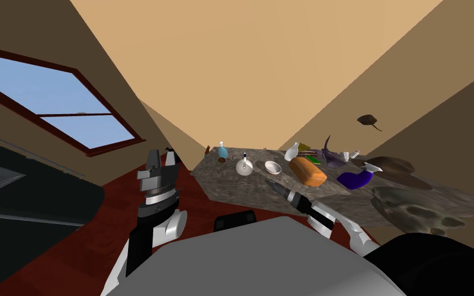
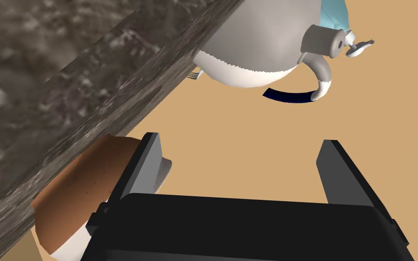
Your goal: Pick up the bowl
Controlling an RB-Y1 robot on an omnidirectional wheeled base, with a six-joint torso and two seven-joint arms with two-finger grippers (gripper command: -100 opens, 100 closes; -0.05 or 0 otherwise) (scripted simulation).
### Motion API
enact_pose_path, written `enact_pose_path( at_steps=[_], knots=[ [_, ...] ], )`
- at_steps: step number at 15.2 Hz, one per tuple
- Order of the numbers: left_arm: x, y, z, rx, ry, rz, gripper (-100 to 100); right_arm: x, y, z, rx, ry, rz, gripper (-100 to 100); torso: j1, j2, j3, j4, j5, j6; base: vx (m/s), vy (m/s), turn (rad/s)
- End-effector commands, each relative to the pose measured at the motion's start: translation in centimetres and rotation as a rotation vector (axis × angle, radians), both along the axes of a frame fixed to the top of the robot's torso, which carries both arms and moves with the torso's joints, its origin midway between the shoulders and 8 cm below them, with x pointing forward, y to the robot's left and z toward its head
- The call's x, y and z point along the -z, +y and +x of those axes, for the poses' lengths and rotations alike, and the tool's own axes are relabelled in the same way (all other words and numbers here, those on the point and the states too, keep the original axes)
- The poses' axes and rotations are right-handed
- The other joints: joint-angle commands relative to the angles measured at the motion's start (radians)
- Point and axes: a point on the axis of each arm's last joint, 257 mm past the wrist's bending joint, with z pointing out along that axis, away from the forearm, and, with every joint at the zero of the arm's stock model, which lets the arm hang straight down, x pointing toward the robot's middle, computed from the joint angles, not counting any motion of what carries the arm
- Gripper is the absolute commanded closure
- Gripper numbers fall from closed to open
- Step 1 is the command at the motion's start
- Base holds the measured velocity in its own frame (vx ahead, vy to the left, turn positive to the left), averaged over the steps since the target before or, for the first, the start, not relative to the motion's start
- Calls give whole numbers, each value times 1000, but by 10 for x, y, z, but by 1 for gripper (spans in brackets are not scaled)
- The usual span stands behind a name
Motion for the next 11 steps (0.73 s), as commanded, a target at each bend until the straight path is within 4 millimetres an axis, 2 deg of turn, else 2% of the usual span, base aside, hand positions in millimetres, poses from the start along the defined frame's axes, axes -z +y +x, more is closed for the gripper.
enact_pose_path(
  at_steps=[1,2,3,5,6,8,9,10,11],
  knots=[
    [0,0,0,0,0,0,0,9,-15,-6,-10,28,-45,-100,0,0,0,0,0,0,5,68,37],
    [0,0,0,0,0,0,0,30,-29,-19,-13,78,-91,-100,-1,0,0,0,0,0,-6,82,112],
    [0,0,0,0,0,0,0,32,-37,-20,-14,89,-112,-100,-1,0,0,0,0,0,-7,97,130],
    [0,0,0,0,0,0,0,31,-41,-20,-24,93,-129,-100,-1,0,0,0,0,0,-3,55,16],
    [0,0,0,0,0,0,0,52,-63,-36,-25,151,-190,-100,-2,0,0,0,0,0,3,63,121],
    [0,0,0,0,0,0,0,51,-69,-36,-37,156,-214,-100,-1,0,0,0,0,0,0,75,94],
    [0,0,0,0,0,0,0,66,-86,-51,-46,205,-266,-100,-2,0,0,0,0,0,-5,81,128],
    [0,0,0,0,0,0,0,67,-99,-52,-50,218,-298,-100,-1,0,0,0,0,0,-8,93,127],
    [0,0,0,0,0,0,0,66,-99,-52,-51,218,-299,-100,0,0,0,0,0,0,-8,67,31]
  ],
)
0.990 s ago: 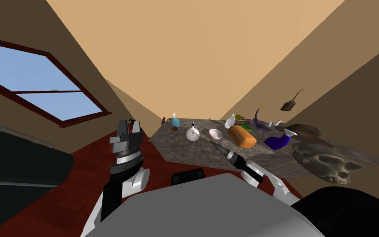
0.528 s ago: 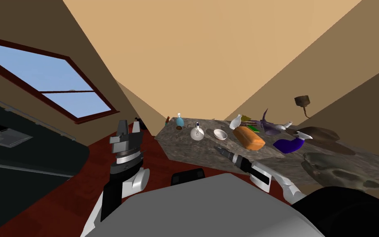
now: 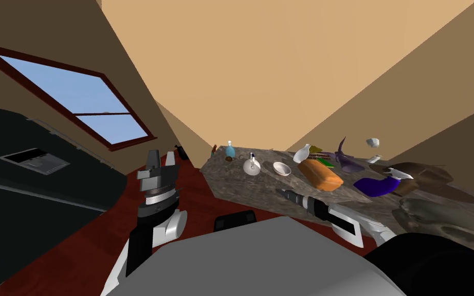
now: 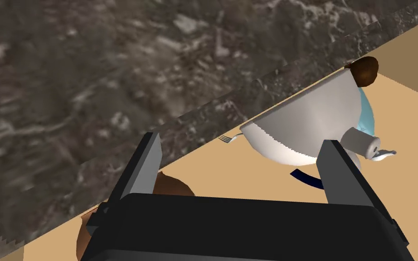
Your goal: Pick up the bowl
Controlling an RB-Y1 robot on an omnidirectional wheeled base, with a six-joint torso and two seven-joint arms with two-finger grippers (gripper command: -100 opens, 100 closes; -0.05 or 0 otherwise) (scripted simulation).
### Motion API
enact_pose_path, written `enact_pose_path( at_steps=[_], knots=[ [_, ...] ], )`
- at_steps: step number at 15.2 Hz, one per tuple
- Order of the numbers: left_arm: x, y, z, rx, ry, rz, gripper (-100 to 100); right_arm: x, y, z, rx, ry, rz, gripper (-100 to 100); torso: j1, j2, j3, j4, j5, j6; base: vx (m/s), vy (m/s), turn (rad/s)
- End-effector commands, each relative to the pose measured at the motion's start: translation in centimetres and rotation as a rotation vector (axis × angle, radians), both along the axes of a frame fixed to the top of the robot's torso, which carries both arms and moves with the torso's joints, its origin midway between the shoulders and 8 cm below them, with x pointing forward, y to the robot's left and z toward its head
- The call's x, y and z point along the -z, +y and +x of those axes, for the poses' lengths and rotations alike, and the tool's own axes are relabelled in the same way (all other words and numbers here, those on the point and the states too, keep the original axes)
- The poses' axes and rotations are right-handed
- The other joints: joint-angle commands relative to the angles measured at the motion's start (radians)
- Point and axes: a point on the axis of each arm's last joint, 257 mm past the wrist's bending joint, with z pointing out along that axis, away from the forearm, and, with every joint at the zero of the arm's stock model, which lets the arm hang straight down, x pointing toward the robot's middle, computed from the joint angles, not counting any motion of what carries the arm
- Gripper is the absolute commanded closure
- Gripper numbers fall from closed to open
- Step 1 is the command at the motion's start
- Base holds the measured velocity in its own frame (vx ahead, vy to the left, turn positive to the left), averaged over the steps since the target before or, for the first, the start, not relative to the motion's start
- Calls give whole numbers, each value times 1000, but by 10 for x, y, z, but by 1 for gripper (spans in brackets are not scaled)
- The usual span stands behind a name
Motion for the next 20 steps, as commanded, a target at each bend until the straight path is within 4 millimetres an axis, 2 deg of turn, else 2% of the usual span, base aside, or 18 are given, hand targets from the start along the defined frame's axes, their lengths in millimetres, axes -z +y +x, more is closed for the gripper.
enact_pose_path(
  at_steps=[1,2,3,4,5,6,7,8,9,10,12,13,15,16,17,18,19,20],
  knots=[
    [0,0,0,0,0,0,0,15,-26,-16,-14,62,-78,-100,0,0,0,0,0,0,7,80,115],
    [0,0,0,0,0,0,0,15,-36,-18,-16,72,-102,-100,0,-1,0,0,0,-1,11,91,142],
    [0,0,0,0,0,0,0,15,-37,-18,-18,72,-105,-100,1,-1,-1,0,0,0,2,67,49],
    [0,0,0,0,0,0,0,23,-56,-33,-34,119,-160,-100,0,-1,0,0,0,0,6,90,128],
    [0,0,0,0,0,0,0,23,-69,-35,-30,131,-185,-100,1,-1,-1,0,0,-1,4,105,134],
    [0,0,0,0,0,0,0,23,-70,-35,-33,131,-189,-100,2,-1,0,0,0,0,0,76,40],
    [0,0,0,0,0,0,0,28,-87,-49,-55,173,-239,-100,1,-1,0,0,0,0,-2,85,156],
    [0,0,0,0,0,0,0,26,-101,-51,-52,186,-268,-100,1,-1,0,0,0,-1,3,87,151],
    [0,0,0,0,0,0,0,27,-103,-52,-48,189,-271,-100,1,-1,0,0,0,0,5,61,30],
    [0,0,0,0,0,0,0,29,-128,-68,-64,238,-333,-100,0,0,0,0,0,0,-2,76,89],
    [0,0,0,0,0,0,0,27,-136,-69,-64,244,-352,-100,1,0,0,0,0,0,1,80,95],
    [0,0,0,0,0,0,0,27,-163,-86,-76,295,-414,-100,0,0,0,0,0,0,15,87,131],
    [0,0,0,0,0,0,0,23,-169,-85,-80,298,-430,-100,1,-1,-1,0,0,-1,11,78,96],
    [0,0,0,0,0,0,0,19,-192,-99,-102,343,-487,-100,0,-1,0,0,0,0,10,73,110],
    [0,0,0,0,0,0,0,16,-201,-101,-97,350,-504,-100,0,-1,-1,0,0,-1,9,77,140],
    [0,0,0,0,0,0,0,16,-201,-101,-97,350,-504,-100,0,-1,-1,0,0,-1,6,54,67],
    [0,0,0,0,0,0,0,10,-220,-113,-123,392,-556,-100,0,-1,0,0,0,0,17,66,125],
    [0,0,0,0,0,0,0,7,-230,-115,-113,400,-573,-100,0,-1,-1,0,0,-1,15,80,140]
  ],
)
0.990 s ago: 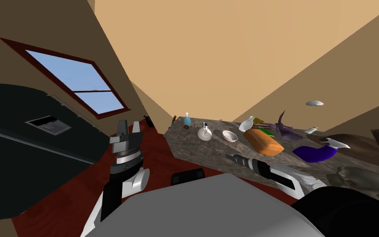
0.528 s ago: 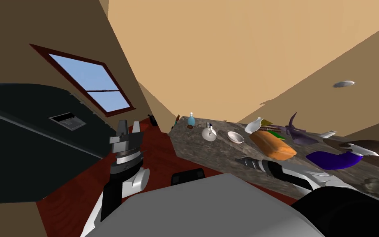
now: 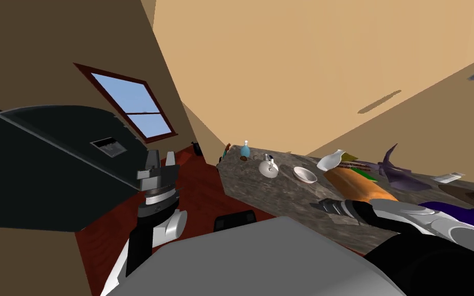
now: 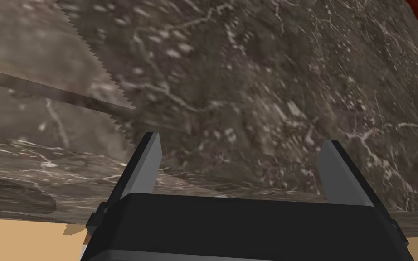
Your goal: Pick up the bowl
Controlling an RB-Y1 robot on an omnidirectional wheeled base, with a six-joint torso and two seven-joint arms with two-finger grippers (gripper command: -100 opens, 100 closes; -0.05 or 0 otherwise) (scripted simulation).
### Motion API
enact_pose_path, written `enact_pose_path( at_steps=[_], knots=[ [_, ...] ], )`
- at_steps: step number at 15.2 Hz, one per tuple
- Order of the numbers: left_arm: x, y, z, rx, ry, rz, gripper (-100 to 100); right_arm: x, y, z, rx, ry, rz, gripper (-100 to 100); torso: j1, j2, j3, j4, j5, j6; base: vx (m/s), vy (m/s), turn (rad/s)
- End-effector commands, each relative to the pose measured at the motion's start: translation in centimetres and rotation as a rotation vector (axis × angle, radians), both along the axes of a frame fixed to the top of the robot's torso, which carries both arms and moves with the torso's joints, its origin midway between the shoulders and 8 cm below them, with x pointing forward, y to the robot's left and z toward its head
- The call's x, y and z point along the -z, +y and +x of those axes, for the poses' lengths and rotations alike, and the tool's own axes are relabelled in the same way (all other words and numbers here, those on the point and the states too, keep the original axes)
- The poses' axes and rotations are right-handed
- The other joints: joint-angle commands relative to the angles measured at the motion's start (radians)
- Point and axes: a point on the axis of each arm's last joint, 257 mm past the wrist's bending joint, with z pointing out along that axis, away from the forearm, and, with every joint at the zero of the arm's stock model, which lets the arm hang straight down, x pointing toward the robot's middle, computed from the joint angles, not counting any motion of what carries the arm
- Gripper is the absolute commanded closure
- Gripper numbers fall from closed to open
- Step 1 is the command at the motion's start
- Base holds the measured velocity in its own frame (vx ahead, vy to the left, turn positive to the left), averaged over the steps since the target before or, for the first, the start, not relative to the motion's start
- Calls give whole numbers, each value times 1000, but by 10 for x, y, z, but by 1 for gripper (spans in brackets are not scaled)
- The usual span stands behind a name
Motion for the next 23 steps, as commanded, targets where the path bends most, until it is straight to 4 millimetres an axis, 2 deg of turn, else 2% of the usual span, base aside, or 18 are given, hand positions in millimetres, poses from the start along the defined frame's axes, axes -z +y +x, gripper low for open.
enact_pose_path(
  at_steps=[1,2,3,4,6,7,8,9,10,12,13,14,16,17,19,20,22,23],
  knots=[
    [0,0,0,0,0,0,0,-5,-15,-7,-4,19,-30,-100,0,0,0,0,0,0,8,58,42],
    [0,0,0,0,0,0,0,-15,-37,-19,-25,65,-87,-100,-1,0,0,0,0,1,15,68,130],
    [0,0,0,0,0,0,0,-16,-42,-20,-19,67,-94,-100,0,0,0,0,0,0,20,68,131],
    [0,0,0,0,0,0,0,-27,-61,-30,-42,110,-144,-100,0,0,0,0,0,0,22,78,163],
    [0,0,0,0,0,0,0,-41,-86,-42,-52,154,-201,-100,0,-1,-1,0,0,0,38,78,147],
    [0,0,0,0,0,0,0,-42,-88,-43,-49,155,-206,-100,1,-2,-1,0,0,0,41,74,143],
    [0,0,0,0,0,0,0,-54,-106,-53,-60,194,-249,-100,0,-2,-1,0,0,0,46,66,167],
    [0,0,0,0,0,0,0,-55,-107,-52,-62,195,-252,-100,0,-2,-1,0,0,0,47,59,144],
    [0,0,0,0,0,0,0,-67,-123,-61,-75,232,-290,-100,0,-2,-1,-1,0,0,50,62,163],
    [0,0,0,0,0,0,0,-69,-122,-55,-77,220,-291,-100,-1,-3,-1,-1,0,0,40,38,91],
    [0,0,0,0,0,0,0,-67,-123,-61,-75,232,-290,-100,-2,-2,-1,0,0,0,19,10,-12],
    [0,0,0,0,0,0,0,-85,-143,-78,-96,297,-339,-100,-3,-1,0,0,-1,1,49,42,261],
    [0,0,0,0,0,0,0,-85,-143,-78,-96,297,-339,-100,-2,-3,-2,-1,-1,-1,74,33,192],
    [0,0,0,0,0,0,0,-90,-148,-86,-105,325,-349,-100,-3,-4,-2,-1,-1,0,80,24,94],
    [0,0,0,0,0,0,0,-86,-144,-112,-126,388,-326,-100,-3,-7,-4,-1,-1,-2,174,30,368],
    [0,0,0,0,0,0,0,-76,-135,-126,-134,413,-293,-100,-3,-11,-6,-2,-1,-2,258,25,383],
    [0,0,0,0,0,0,0,-70,-128,-133,-137,424,-272,-100,-3,-15,-9,-4,-1,-1,192,20,139],
    [0,0,0,0,0,0,0,-75,-134,-126,-132,409,-294,-100,-3,-13,-8,-3,-1,0,79,18,25]
  ],
)
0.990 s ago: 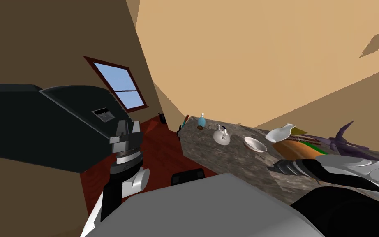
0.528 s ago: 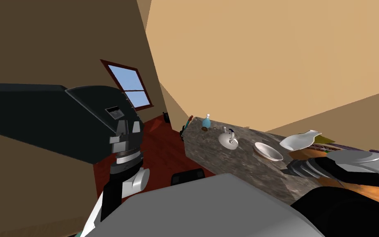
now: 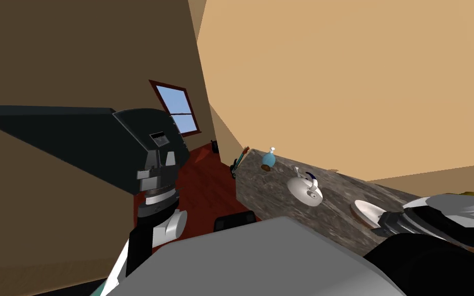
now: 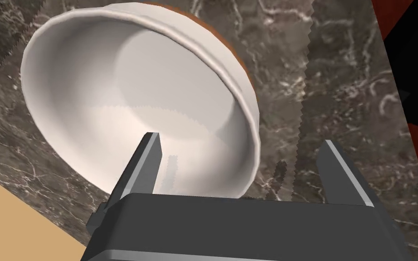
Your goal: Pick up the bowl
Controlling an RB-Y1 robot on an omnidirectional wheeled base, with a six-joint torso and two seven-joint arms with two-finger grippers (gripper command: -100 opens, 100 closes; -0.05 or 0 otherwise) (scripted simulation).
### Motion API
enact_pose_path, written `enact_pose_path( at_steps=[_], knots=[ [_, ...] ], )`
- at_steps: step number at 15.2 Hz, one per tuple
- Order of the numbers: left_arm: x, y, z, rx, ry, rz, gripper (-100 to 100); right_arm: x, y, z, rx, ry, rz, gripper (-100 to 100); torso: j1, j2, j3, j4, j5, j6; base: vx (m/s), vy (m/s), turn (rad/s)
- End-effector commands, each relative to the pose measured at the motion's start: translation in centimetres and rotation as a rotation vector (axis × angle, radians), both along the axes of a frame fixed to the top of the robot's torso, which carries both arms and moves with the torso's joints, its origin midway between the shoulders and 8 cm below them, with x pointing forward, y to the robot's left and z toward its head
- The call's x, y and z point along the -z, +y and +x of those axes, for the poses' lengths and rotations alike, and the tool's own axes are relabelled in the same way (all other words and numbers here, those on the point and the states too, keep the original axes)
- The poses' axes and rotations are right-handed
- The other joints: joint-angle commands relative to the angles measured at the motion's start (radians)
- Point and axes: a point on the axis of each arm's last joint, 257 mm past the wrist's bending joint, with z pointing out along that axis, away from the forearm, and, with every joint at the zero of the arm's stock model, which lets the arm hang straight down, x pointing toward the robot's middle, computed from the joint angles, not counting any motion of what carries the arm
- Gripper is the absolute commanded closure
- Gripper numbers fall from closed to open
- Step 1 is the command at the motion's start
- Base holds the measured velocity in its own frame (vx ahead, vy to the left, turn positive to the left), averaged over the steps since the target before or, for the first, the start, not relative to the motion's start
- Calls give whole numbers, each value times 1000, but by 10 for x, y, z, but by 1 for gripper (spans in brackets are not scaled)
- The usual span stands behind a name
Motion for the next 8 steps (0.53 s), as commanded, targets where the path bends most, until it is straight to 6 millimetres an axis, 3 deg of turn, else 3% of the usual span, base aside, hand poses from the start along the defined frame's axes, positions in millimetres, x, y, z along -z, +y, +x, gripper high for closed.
enact_pose_path(
  at_steps=[1,4,5,6,8],
  knots=[
    [0,0,0,0,0,0,0,10,2,-7,12,-7,1,-100,0,0,0,0,0,0,19,-7,81],
    [0,0,0,0,0,0,0,24,4,-16,28,-15,3,-100,-3,11,6,3,-1,0,-33,-33,102],
    [0,0,0,0,0,0,0,18,4,-12,21,-12,4,-100,-4,13,8,3,-1,1,-27,-28,33],
    [0,0,0,0,0,0,0,19,4,-12,22,-12,3,100,-4,13,8,3,-1,1,-8,-10,2],
    [0,0,0,0,0,0,0,20,4,-12,22,-12,3,100,-2,12,8,3,-1,1,0,0,0]
  ],
)
